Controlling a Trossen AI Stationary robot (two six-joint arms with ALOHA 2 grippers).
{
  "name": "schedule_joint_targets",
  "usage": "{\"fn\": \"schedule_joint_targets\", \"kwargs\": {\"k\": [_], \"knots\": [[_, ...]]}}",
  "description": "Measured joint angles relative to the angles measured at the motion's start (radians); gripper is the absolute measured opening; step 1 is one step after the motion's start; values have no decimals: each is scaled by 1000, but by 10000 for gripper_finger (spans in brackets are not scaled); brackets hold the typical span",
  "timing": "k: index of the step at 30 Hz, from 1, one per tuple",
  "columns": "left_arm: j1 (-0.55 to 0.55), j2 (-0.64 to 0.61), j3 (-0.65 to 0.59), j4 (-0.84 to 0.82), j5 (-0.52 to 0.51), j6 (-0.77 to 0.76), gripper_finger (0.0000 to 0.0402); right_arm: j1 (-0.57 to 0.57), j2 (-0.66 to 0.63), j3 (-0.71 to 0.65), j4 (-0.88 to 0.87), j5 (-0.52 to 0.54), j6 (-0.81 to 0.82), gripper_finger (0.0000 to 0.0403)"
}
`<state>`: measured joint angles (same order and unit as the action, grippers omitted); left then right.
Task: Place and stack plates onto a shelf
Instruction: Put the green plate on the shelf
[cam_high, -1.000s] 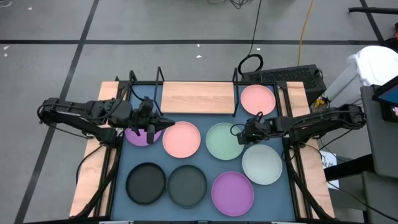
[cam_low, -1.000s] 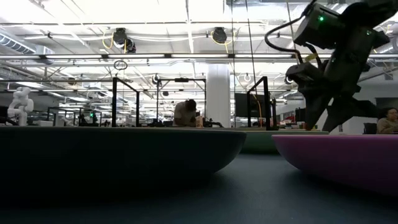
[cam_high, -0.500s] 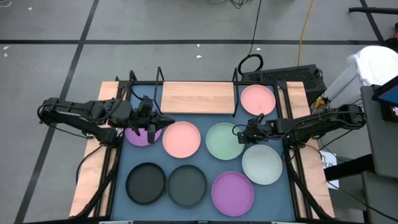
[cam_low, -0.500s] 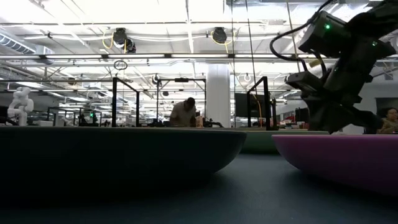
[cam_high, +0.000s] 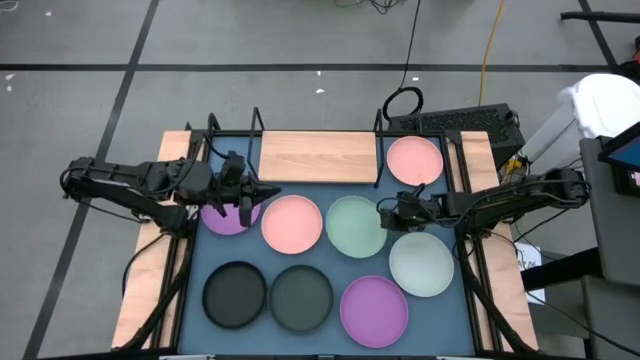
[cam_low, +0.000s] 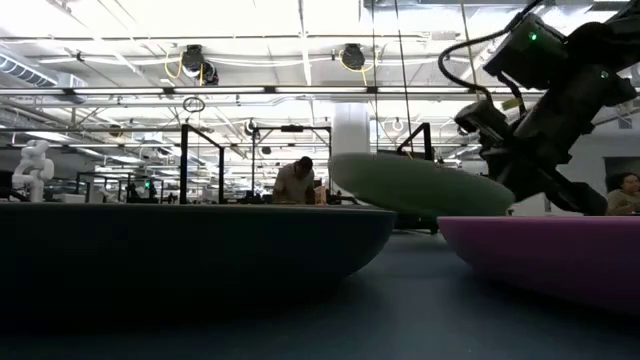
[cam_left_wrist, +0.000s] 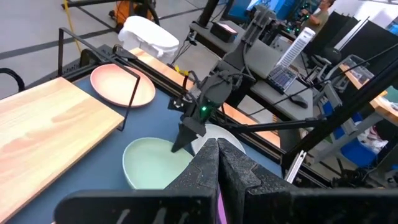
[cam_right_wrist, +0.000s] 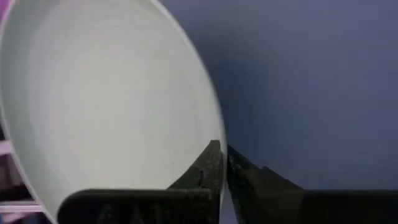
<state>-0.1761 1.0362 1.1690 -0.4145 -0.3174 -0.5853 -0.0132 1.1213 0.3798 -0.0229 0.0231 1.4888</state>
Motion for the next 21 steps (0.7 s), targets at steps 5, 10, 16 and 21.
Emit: {"fn": "schedule_joint_targets", "kwargs": {"k": [5, 10, 16, 21], "knots": [[0, 0, 0, -19, -84, -28, 4, 1, -2, 0, 154, 38, 49, 1], [27, 0, 0, -26, -123, -71, 29, 2, -2, 28, 229, 101, 79, 1], [81, 0, 0, -30, -123, -137, 86, 2, 2, 133, 189, 143, 69, 1], [134, 0, 0, -27, -122, -259, 128, 1, 2, 245, 98, 203, 41, 0]]}}
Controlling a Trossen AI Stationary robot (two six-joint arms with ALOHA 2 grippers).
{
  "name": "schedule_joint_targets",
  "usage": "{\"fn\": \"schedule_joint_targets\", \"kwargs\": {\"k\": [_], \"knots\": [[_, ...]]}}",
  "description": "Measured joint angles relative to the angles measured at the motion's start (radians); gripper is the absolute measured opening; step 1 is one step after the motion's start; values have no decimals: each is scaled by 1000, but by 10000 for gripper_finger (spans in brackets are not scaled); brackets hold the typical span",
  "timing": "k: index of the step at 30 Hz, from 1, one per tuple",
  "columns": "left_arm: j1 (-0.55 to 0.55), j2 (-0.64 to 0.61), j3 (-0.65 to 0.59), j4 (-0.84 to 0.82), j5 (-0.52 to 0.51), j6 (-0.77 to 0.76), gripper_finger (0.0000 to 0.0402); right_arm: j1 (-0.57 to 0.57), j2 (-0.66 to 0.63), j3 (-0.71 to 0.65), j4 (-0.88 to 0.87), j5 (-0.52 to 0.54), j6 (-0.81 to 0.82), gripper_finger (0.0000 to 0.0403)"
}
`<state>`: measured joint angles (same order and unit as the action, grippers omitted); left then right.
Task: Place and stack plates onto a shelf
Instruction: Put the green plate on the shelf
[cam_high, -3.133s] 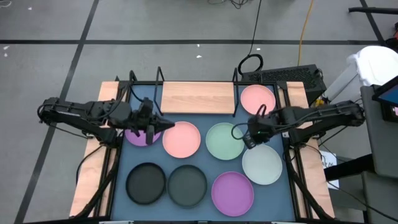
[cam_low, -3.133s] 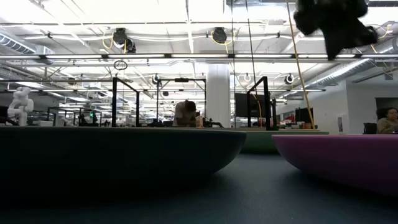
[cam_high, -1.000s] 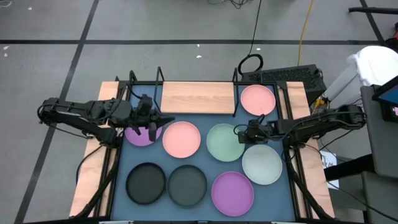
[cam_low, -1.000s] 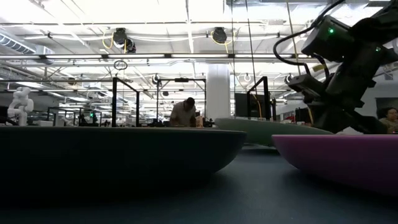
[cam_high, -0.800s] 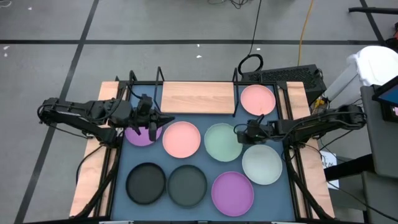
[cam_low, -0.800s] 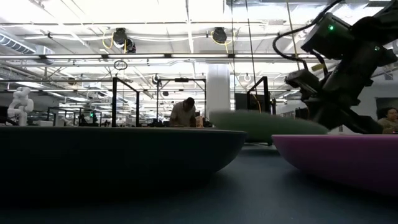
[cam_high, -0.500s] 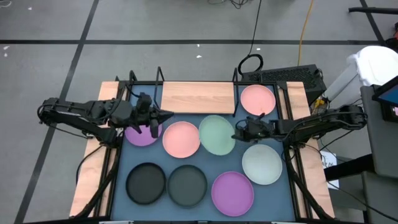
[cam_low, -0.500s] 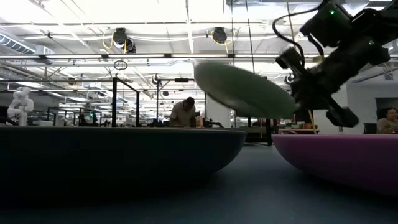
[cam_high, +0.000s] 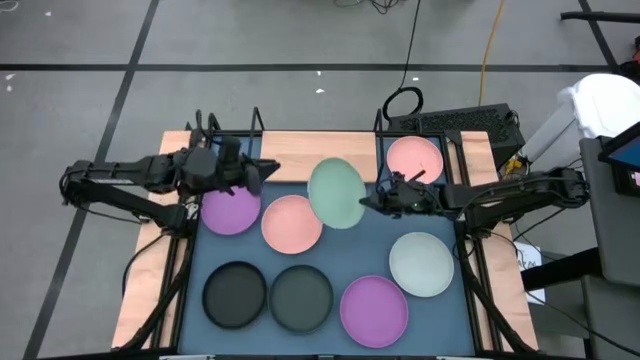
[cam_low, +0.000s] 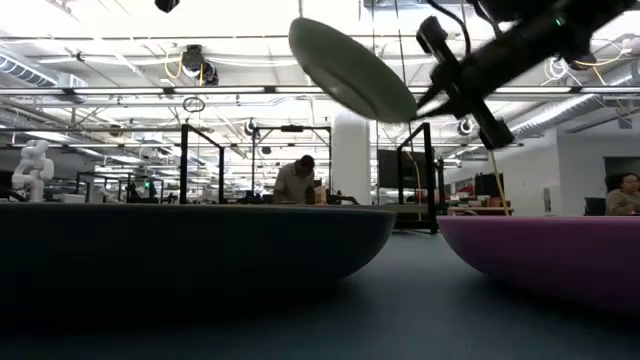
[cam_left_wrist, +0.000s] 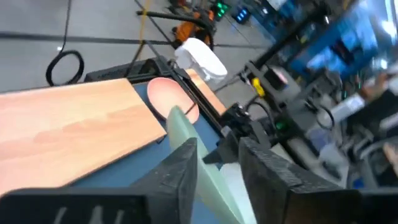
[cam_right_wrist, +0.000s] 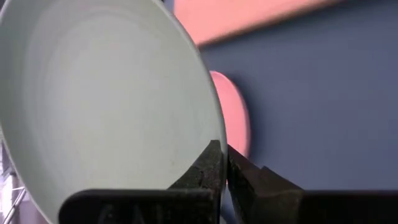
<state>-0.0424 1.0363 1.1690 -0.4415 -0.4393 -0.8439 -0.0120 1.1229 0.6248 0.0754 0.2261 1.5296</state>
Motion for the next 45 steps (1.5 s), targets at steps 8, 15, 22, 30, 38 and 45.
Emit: {"fn": "schedule_joint_targets", "kwargs": {"k": [8, 15, 22, 30, 38, 45], "knots": [[79, 0, 0, 34, 86, -143, 166, -17, 0, 101, -58, 72, -33, 0], [135, 0, 0, 17, 158, -261, 207, -60, 0, 124, -87, 86, -15, 0], [219, 30, 1, 44, 297, -311, 238, -85, 0, 125, -96, 34, 29, 0], [281, 50, 6, 44, 422, -294, 239, -104, 0, 232, -150, 34, -26, 0], [353, 150, 276, -201, 406, -126, 239, -145, 1, 370, -398, 34, -98, 0], [420, 327, 576, -494, 493, 34, 239, -185, 22, 410, -411, 36, -154, 0]]}}
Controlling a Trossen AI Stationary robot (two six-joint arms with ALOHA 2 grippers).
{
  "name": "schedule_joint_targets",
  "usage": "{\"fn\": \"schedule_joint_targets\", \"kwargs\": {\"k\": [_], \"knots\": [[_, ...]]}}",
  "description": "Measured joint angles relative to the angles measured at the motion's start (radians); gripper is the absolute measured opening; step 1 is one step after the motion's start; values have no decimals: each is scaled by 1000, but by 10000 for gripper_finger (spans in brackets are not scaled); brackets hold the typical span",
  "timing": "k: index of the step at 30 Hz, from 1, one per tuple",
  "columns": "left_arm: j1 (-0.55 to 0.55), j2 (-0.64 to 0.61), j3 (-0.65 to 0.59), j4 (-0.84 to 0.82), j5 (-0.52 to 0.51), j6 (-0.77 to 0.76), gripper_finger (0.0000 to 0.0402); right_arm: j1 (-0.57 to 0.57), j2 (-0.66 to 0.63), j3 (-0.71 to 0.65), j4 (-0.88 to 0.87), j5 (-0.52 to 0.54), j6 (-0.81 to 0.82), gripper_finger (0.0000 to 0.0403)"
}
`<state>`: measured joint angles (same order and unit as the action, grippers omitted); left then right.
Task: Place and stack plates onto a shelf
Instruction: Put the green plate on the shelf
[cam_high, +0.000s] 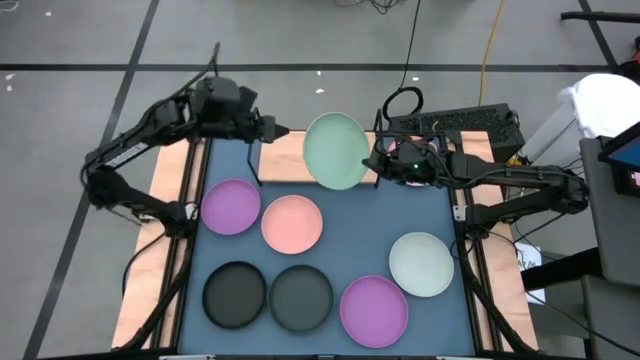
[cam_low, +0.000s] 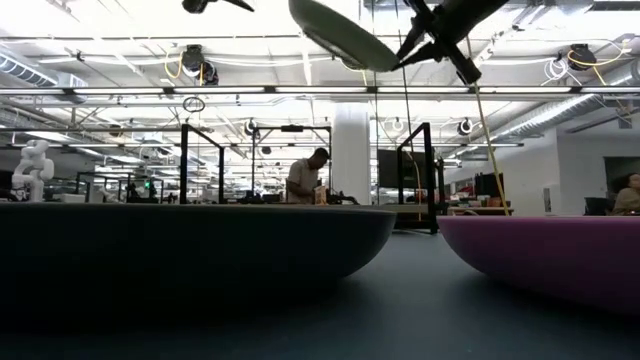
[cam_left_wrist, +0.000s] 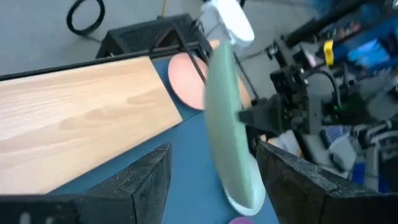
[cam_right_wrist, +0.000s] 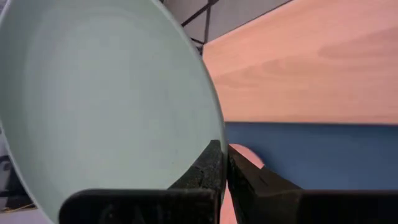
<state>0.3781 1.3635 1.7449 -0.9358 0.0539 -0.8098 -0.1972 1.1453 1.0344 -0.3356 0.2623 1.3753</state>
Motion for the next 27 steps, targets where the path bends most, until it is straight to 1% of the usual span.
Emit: {"fn": "schedule_joint_targets", "kwargs": {"k": [2, 4, 9, 13, 17, 23, 27], "knots": [[3, 44, 41, -16, 16, 26, 239, -9, 13, 0, -14, -6, -1, 0], [3, 81, 65, -18, 47, 48, 239, -18, 25, 0, -23, -33, -3, 0], [-8, 145, 76, -25, 57, 57, 239, -21, 47, 0, -22, -55, -11, 0], [-8, 180, 77, -57, 0, 68, 239, -25, 47, 0, -38, -55, -20, 0], [-7, 211, 77, -53, -11, 69, 239, -34, 47, 0, -52, -55, -30, 0], [-9, 269, 78, -38, -43, 116, 239, -52, 47, 0, -59, -57, -53, 0], [-20, 285, 77, -28, -146, 119, 239, -62, 47, 0, -72, -57, -60, 0]]}}
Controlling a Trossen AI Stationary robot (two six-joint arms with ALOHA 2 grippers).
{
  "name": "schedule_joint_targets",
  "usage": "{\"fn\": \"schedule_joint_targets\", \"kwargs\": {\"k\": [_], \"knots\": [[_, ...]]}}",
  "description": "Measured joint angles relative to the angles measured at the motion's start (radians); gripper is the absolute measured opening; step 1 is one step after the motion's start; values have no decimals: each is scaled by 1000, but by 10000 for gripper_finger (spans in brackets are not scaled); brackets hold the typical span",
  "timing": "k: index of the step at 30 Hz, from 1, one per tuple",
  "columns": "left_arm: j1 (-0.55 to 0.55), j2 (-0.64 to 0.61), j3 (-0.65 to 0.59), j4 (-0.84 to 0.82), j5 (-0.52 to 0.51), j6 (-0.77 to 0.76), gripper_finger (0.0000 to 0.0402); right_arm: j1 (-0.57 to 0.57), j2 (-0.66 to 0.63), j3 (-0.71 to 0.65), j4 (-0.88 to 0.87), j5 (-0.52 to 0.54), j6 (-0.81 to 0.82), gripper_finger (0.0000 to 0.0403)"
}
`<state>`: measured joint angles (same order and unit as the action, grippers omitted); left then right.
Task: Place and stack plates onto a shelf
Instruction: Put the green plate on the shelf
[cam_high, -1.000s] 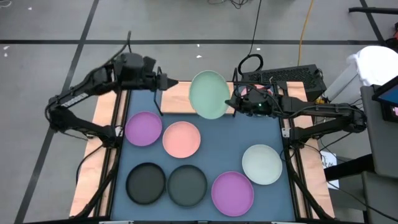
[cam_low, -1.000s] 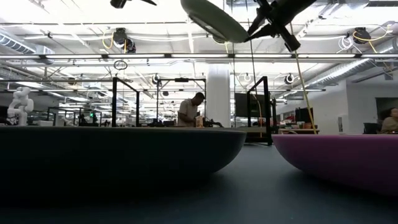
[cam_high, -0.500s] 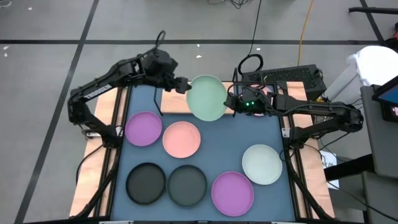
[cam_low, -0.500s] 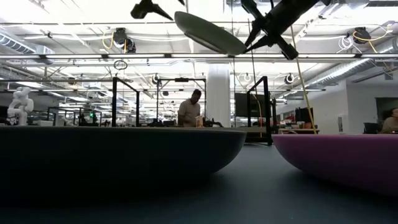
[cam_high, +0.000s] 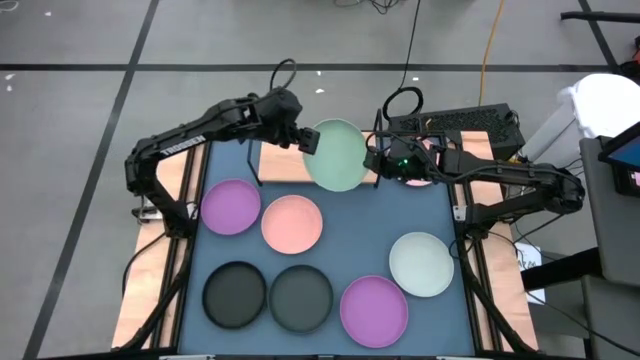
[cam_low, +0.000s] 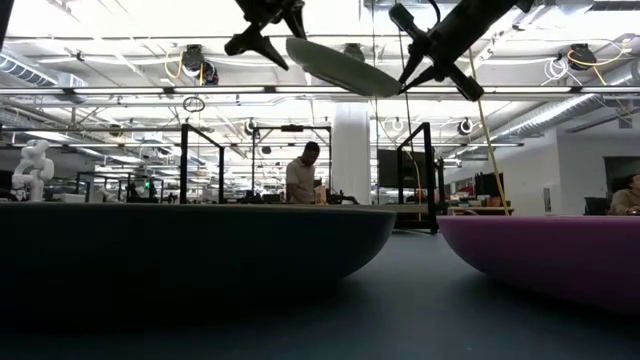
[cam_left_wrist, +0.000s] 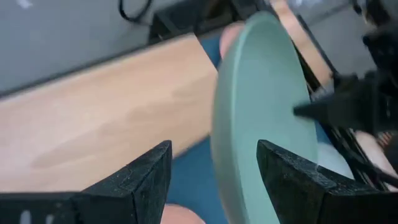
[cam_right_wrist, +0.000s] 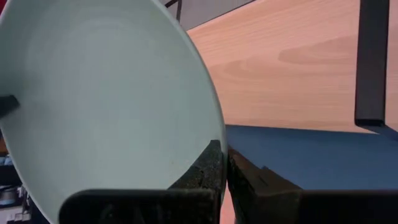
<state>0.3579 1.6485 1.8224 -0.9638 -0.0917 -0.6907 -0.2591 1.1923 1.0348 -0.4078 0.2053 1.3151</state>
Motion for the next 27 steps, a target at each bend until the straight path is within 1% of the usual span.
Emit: {"fn": "schedule_joint_targets", "kwargs": {"k": [3, 7, 10, 18, 21, 27], "knots": [[-11, -4, 0, 33, -69, 0, 239, -4, 0, 0, -8, -2, -3, 0], [-18, -3, 0, 39, -82, 8, 235, -4, 0, 0, -12, -1, -4, 0], [-18, 8, 0, 26, -78, 19, 214, -8, 0, 0, -13, -1, -4, 0], [-20, 12, 0, 34, -76, 39, 123, -25, 0, 0, -13, 0, -4, 0], [-15, 15, 0, 33, -76, 46, 109, -29, 0, -1, -7, 1, -16, 0], [-4, 15, -53, 56, -75, 44, 106, -29, 0, -1, 3, 4, -19, 0]]}}
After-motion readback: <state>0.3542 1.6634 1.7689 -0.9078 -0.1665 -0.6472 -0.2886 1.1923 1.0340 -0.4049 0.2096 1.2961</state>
